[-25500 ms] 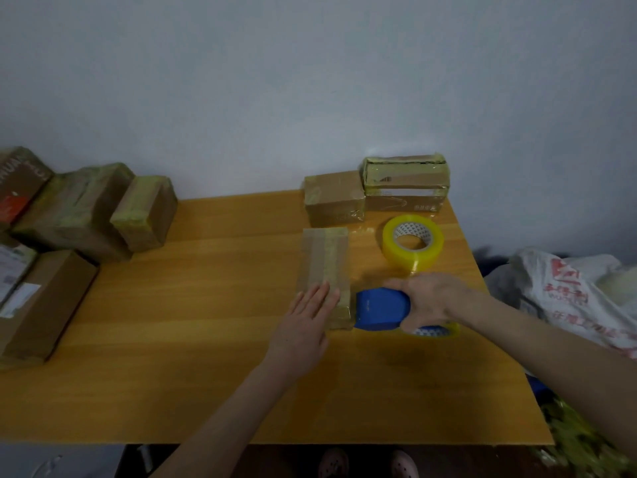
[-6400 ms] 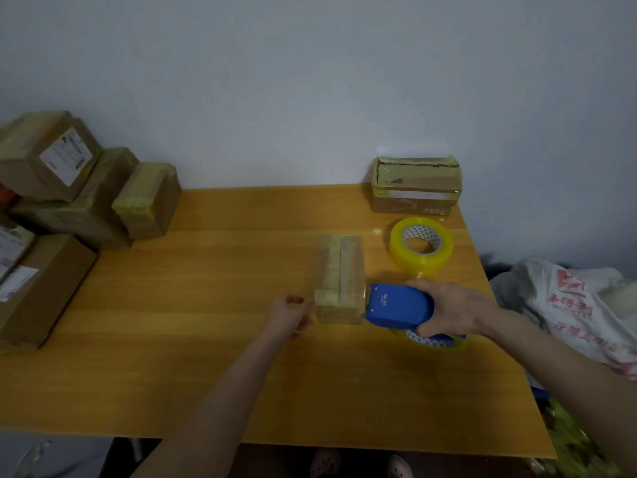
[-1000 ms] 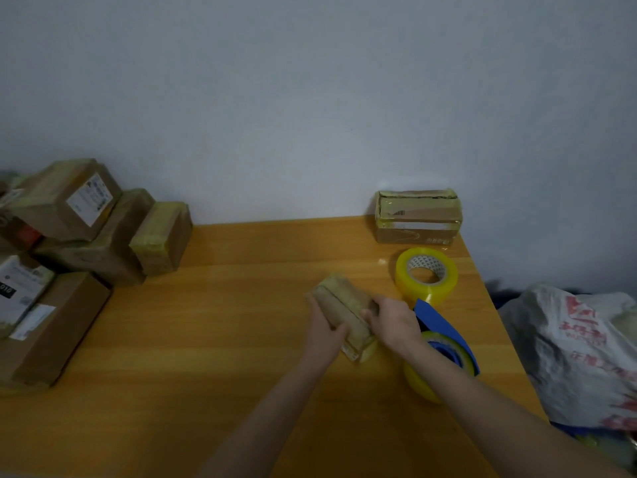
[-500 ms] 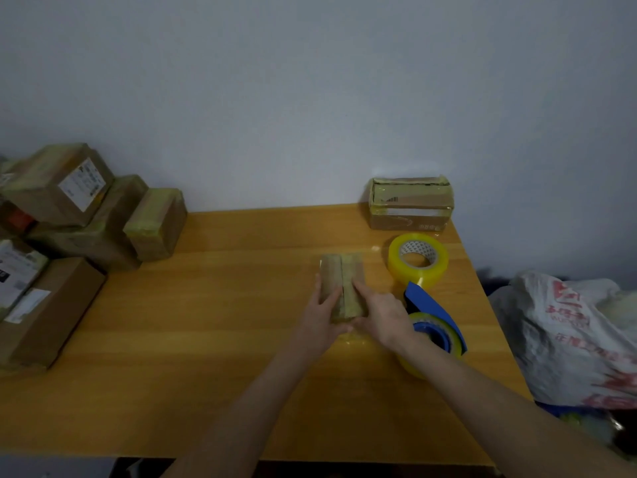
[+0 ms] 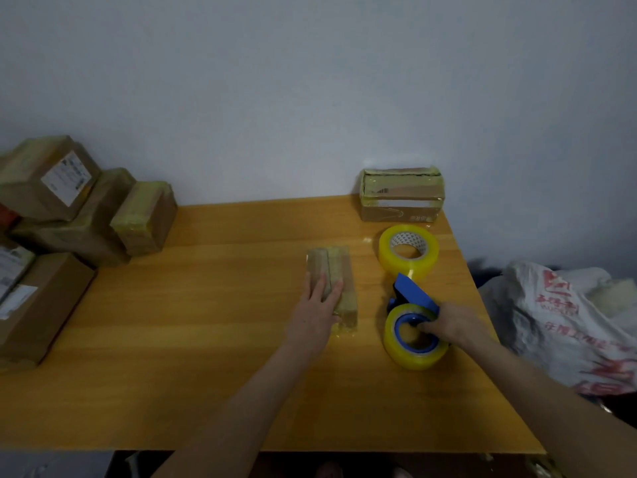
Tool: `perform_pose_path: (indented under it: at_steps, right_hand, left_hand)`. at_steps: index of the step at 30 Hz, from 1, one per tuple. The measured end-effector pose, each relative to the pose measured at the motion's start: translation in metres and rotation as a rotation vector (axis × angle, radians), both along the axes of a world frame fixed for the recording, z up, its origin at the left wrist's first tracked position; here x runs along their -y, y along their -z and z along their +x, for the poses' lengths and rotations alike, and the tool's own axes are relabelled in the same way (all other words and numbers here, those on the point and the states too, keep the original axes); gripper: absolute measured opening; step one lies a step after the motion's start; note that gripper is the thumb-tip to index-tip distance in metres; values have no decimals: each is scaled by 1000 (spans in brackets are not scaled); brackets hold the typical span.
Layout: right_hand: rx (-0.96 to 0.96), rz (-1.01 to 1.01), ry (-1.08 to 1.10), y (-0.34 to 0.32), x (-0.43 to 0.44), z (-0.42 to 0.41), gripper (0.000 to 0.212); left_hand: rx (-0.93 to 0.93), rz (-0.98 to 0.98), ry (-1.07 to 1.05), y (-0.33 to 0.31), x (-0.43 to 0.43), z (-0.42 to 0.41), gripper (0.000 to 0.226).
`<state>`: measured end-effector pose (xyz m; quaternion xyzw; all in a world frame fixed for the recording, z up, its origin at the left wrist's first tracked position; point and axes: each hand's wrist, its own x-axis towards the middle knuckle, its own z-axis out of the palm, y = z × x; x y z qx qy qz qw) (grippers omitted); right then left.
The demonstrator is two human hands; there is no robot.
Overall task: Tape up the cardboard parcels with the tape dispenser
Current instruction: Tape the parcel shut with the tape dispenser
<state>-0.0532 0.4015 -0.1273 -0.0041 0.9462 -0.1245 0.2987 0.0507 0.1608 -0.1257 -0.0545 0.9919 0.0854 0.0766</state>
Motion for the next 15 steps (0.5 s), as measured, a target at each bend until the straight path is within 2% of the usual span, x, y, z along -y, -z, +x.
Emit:
perform_pose_path:
  at_steps: [5, 9, 12, 13, 15]
  right_hand:
    - [-28, -130, 94, 1, 4, -1, 35]
    - [35, -350, 164, -15, 7, -8, 36]
    - [88, -507, 159, -41, 6, -18, 62]
    - [89, -530, 112, -51, 6, -21, 63]
    - [74, -563, 10, -72, 9, -26, 53]
  left_hand:
    - [-37, 23, -10, 4, 5, 1, 74]
    - [-31, 98, -2, -3, 10, 3, 77]
    - [-190, 352, -101, -20, 13, 1, 72]
    - [-286, 433, -174, -29, 12, -2, 66]
    - [-416, 655, -377, -48, 8, -9, 52]
